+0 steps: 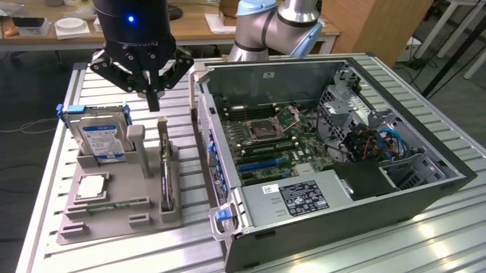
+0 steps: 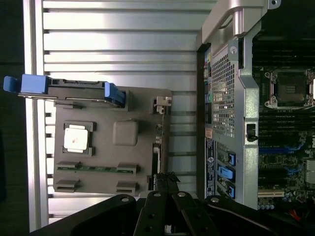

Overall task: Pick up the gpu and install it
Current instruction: 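Pick up the gpu and move the gpu toward the slot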

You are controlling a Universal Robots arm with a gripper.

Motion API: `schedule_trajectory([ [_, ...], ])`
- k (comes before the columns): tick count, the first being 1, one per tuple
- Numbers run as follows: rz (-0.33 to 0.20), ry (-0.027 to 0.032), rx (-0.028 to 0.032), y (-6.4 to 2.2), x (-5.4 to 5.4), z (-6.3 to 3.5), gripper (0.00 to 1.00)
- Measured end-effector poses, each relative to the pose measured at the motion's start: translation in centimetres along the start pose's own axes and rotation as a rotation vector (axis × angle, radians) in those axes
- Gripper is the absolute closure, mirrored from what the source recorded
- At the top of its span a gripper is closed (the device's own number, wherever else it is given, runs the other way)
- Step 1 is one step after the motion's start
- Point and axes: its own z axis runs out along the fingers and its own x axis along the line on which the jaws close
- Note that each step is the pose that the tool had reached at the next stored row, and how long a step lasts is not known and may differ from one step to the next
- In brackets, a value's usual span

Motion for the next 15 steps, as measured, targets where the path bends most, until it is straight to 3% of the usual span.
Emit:
schedule_trajectory([
  [3,0.0,0.0,0.0,0.0,0.0,0.0,0.89],
  [4,0.0,0.0,0.0,0.0,0.0,0.0,0.77],
  [7,0.0,0.0,0.0,0.0,0.0,0.0,0.71],
  [11,0.0,0.0,0.0,0.0,0.0,0.0,0.53],
  [15,0.0,0.0,0.0,0.0,0.0,0.0,0.53],
])
